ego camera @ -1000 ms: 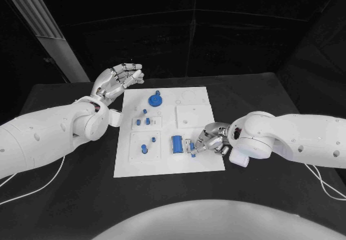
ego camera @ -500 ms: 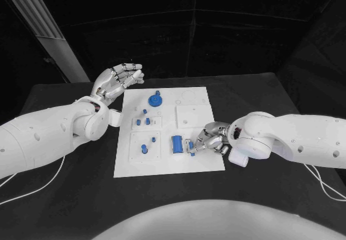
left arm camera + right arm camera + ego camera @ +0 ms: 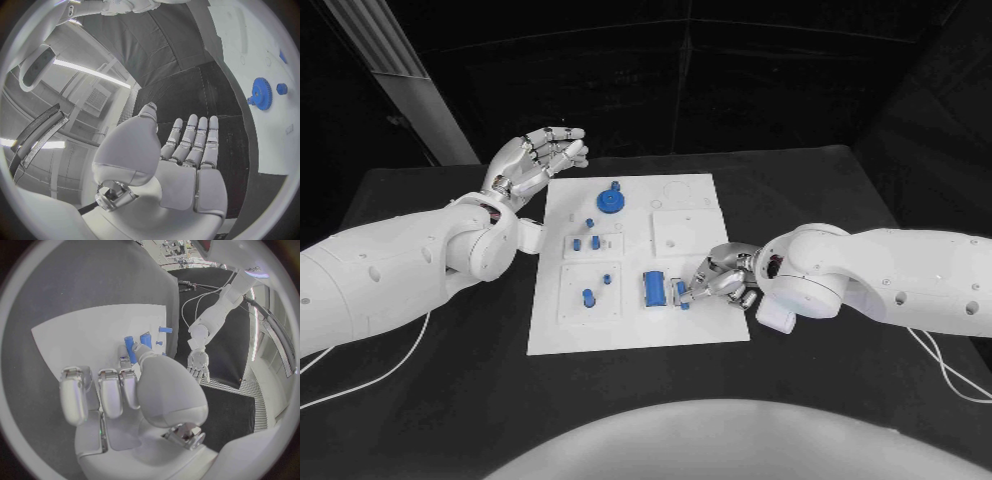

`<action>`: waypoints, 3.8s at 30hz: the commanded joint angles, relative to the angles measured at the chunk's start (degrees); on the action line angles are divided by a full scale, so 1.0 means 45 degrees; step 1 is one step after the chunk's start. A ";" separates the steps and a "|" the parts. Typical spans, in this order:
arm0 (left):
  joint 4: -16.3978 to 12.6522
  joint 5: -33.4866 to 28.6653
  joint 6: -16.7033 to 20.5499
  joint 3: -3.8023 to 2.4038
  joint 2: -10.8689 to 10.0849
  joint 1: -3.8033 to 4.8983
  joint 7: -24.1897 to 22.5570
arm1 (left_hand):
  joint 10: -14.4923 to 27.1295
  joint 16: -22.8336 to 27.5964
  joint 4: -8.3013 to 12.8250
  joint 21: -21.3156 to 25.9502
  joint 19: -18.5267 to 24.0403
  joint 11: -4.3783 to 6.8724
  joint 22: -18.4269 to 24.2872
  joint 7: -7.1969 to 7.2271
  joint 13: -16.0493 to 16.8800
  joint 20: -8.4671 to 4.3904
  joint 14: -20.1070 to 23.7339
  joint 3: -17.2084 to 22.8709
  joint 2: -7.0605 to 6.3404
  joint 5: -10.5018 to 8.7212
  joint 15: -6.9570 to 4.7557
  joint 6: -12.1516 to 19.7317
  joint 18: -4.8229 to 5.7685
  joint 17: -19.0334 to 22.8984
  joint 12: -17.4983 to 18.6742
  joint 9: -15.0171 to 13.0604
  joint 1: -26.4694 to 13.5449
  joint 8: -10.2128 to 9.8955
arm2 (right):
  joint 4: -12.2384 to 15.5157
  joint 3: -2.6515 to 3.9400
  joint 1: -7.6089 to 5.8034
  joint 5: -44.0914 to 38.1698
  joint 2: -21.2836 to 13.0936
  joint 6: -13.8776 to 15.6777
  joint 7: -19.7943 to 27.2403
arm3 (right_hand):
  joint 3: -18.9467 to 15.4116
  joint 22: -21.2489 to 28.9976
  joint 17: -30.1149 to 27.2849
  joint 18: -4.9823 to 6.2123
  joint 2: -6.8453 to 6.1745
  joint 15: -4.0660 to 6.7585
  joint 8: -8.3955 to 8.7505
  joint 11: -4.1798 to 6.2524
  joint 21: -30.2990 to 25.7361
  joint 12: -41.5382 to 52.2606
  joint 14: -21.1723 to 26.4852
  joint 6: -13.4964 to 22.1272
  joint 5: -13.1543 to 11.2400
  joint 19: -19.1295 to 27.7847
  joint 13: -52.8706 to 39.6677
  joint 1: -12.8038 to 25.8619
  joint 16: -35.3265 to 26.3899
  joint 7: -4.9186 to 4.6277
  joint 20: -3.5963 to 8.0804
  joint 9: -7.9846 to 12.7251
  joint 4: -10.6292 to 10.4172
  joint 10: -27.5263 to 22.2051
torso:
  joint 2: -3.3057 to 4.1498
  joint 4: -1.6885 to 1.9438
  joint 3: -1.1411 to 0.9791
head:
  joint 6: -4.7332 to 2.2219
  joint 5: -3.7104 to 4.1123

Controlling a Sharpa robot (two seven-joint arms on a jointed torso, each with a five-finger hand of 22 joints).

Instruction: Assemble the parts on the task board

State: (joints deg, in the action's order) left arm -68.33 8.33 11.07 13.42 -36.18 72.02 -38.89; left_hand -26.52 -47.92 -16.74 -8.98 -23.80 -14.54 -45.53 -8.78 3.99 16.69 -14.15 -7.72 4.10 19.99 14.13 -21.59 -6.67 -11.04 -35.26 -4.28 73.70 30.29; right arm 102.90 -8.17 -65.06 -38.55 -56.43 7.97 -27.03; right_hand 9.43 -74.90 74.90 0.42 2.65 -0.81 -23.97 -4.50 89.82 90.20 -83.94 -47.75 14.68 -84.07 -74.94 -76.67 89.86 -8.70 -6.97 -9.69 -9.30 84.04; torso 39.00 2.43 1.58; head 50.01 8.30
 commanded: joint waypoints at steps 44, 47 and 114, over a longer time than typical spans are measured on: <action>0.0002 -0.0038 -0.0187 -0.0009 -0.0002 0.0003 -0.1221 | 0.0152 -0.0133 0.0003 0.0091 0.0044 -0.0003 0.0025 -0.1775 -0.0027 -0.0017 0.0084 -0.0085 0.0191 0.0204 -0.0006 0.0121 0.0234 0.0127 -0.0154 0.0027 0.0041 0.0138 | 0.0059 0.0000 -0.0007 -0.1774 0.0097 -0.1061 -0.1234 | -0.3802 -0.3355 0.3355 -0.0094 0.1020 0.0891 -0.4426 0.0906 0.0041 -0.0044 -0.1346 -0.0444 -0.2525 -0.1319 -0.3346 0.1691 0.0031 0.1078 0.0813 -0.3486 -0.1629 0.1325 | 0.0004 0.0006 -0.0009 | -0.0002 0.0006; 0.0001 -0.0038 -0.0190 -0.0009 -0.0002 0.0003 -0.1215 | 0.0152 -0.0133 0.0003 0.0091 0.0044 -0.0003 0.0025 -0.1775 -0.0027 -0.0017 0.0084 -0.0085 0.0191 0.0204 -0.0006 0.0121 0.0234 0.0127 -0.0154 0.0027 0.0041 0.0138 | 0.0013 -0.0001 -0.0006 -0.1779 0.0152 -0.1146 -0.1335 | -0.3830 -0.3355 0.3355 -0.0094 0.1131 0.0902 -0.4488 0.0914 0.0041 -0.0044 -0.1346 -0.0377 -0.2507 -0.1319 -0.3346 0.1598 0.0031 0.1087 0.0821 -0.3601 -0.1622 0.1325 | -0.0001 0.0008 -0.0005 | -0.0002 0.0008; -0.0756 -0.0038 0.0505 -0.0011 -0.0107 -0.0593 -0.3207 | 0.0639 -0.0441 -0.0008 0.0153 0.0123 -0.0053 0.0070 -0.1795 -0.0052 -0.0012 0.0538 -0.0633 0.0491 -0.0346 0.0059 0.0359 0.0281 0.0678 -0.0392 0.0062 -0.0600 0.0543 | -0.2821 0.0042 -0.0028 0.4451 0.2481 0.6212 1.4068 | -0.7145 0.3416 -0.8387 0.1470 0.1865 -0.1852 -0.0920 -0.1563 -1.4423 -1.3622 1.0228 0.4818 -0.2519 1.0170 0.7570 0.2865 -1.2375 -0.1148 -0.1068 -0.1854 -0.1489 -1.0708 | -0.0027 -0.0006 -0.0066 | -0.1078 -0.0707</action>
State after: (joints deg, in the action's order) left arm -71.17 8.33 12.13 13.42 -36.59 69.41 -38.89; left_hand -24.02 -49.71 -16.81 -8.53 -23.72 -14.76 -45.29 -8.46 3.85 16.61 -12.13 -10.34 6.28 18.76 14.41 -20.45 -5.98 -8.18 -36.70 -4.05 71.36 32.53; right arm 90.70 -8.03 -65.11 -24.35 -45.85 36.77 26.17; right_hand -21.91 -60.90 38.84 8.72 11.27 -8.12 -28.93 -10.71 27.28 31.26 -40.92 -27.91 3.86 -40.73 -42.81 -65.67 36.67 -9.39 -11.29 -18.57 -15.79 37.99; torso 38.81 2.33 1.36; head 45.88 5.41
